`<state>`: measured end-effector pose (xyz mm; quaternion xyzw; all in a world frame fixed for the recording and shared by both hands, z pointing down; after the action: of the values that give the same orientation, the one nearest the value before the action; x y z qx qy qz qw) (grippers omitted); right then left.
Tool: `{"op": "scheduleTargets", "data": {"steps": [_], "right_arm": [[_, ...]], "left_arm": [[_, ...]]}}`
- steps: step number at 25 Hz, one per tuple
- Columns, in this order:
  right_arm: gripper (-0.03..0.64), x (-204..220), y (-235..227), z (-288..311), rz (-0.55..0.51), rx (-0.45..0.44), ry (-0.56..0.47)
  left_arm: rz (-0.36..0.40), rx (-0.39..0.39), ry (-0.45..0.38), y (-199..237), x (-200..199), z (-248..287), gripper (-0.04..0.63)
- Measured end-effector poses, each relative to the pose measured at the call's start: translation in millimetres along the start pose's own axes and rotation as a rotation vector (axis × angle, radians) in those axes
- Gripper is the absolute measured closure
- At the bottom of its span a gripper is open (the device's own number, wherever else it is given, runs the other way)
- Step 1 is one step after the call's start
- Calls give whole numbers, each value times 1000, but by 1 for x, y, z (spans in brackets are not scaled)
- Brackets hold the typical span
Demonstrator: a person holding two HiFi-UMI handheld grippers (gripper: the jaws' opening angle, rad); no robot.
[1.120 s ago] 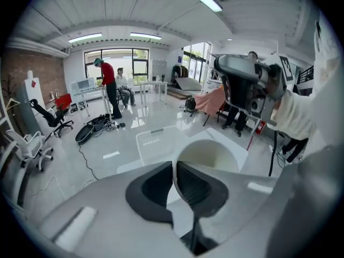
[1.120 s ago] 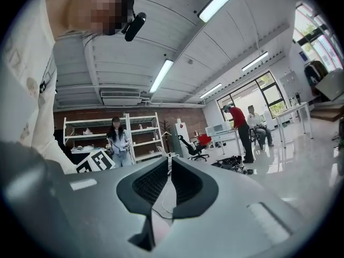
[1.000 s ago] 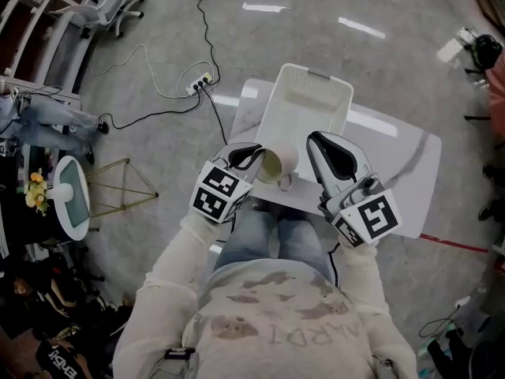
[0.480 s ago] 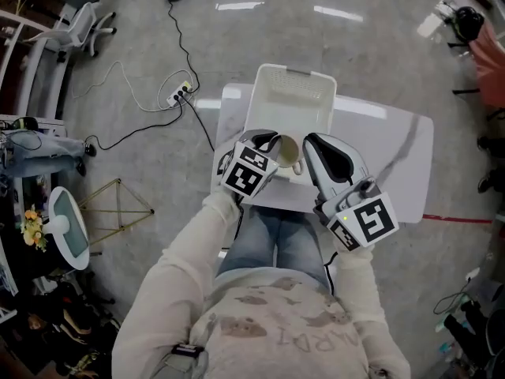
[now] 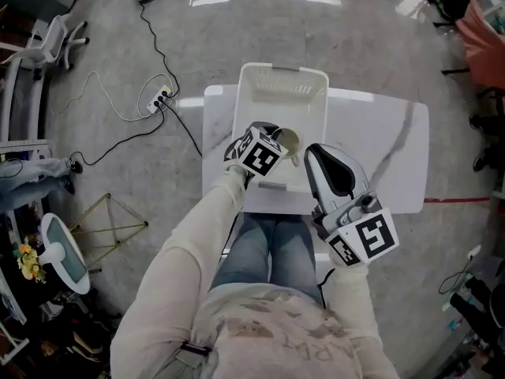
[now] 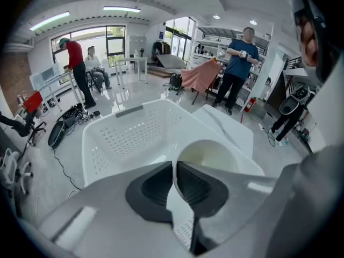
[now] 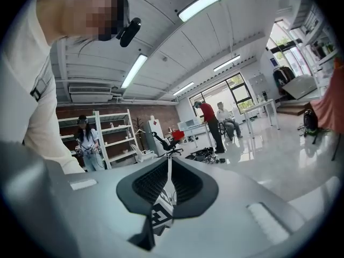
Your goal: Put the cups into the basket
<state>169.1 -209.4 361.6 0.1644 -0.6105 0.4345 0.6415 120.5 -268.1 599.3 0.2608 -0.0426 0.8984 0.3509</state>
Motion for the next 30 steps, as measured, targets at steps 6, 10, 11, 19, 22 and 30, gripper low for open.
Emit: {"op": "scheduleTargets", "data": {"steps": [6, 10, 11, 19, 22, 30], "right_arm": [[578, 17, -11, 2, 20, 58, 29], [578, 30, -14, 7, 36, 79, 46], [578, 33, -15, 7, 40, 82, 51], [578, 53, -19, 14, 60, 89, 84], [578, 57, -19, 18, 57, 84, 98], [578, 64, -19, 27, 56, 70, 125]], "left_arm": [[53, 34, 74, 7, 5, 47, 568], [50, 46, 111, 15, 14, 70, 568], [49, 47, 120, 16, 16, 75, 568], [41, 47, 195, 26, 37, 110, 566], [54, 49, 220, 25, 45, 119, 566], [39, 38, 253, 25, 69, 136, 564]]}}
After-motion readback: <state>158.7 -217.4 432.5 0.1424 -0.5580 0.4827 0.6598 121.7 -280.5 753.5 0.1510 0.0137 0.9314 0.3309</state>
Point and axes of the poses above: the fingertips, and each gripper's own axes: z forward along the fingers, y to its left, x out of its underside, the point moved 1 cm from there along -z, backward along the fingers, and after that the axes turned 3 degrees about y, right-handed, at the moved point
